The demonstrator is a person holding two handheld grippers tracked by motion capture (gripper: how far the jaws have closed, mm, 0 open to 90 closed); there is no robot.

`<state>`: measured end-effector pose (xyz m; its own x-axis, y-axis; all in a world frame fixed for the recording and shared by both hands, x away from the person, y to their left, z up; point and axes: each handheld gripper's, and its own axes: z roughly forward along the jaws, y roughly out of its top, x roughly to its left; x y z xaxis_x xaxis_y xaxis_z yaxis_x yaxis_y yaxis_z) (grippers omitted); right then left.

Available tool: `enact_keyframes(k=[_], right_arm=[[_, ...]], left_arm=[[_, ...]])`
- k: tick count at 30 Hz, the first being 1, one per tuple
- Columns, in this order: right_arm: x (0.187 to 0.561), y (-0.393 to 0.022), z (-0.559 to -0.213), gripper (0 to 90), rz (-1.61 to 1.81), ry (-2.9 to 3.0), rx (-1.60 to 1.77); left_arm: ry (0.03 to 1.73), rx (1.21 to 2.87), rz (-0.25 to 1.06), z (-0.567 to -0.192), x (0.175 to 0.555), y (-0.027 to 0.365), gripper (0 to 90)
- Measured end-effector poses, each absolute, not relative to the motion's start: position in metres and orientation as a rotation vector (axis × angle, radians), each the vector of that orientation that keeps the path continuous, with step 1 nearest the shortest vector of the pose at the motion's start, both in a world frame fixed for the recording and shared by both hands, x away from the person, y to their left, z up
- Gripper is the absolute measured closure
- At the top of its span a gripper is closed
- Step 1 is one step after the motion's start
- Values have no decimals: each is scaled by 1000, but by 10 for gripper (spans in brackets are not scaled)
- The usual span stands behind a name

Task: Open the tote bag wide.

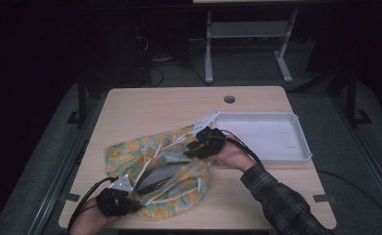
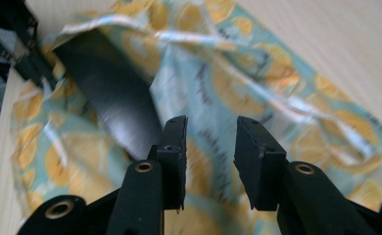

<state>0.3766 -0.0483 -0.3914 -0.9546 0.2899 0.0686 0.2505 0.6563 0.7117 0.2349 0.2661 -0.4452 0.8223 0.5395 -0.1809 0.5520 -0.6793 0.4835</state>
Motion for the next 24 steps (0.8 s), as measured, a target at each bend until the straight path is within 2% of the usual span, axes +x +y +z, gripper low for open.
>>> enact_keyframes(k=[11,13,18,24], right_arm=[[368,-46,-408,654,1177,2849,427],[368,-43,-411,692,1154,2848,421],[369,-42,-412,886,1129,2831,414],[373,-45,-407,899,1160,2782,472]], left_arm=[[808,2476,-37,-445,235,266,863],[803,2482,-36,-445,236,266,864],[803,2482,-36,-445,236,266,863],[795,2489,-36,-445,236,267,863]])
